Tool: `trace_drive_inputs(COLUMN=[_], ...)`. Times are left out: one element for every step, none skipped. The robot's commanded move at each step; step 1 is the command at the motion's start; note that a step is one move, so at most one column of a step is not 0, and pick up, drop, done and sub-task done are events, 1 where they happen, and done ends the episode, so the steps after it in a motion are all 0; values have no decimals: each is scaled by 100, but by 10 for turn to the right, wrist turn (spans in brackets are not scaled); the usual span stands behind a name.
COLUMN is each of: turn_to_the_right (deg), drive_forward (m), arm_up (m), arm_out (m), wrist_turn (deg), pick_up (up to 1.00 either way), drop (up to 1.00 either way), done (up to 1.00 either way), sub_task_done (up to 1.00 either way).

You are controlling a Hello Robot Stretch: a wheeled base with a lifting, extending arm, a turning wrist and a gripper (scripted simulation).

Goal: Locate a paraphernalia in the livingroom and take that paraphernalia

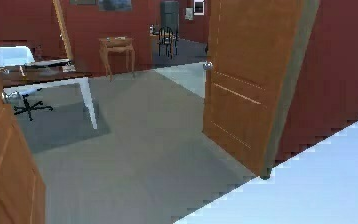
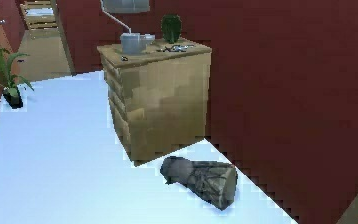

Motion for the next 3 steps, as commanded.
trace_drive_inputs(turn_to_the_right=[0, -30, -30], drive_forward=[40, 0, 0], arm_up=[0, 0, 0], arm_out=[0, 0, 0], wrist_turn=[0, 0, 0], pick_up=[0, 0, 0], drop=[0, 0, 0], done=[0, 0, 0], sub_task_done=[0, 0, 0])
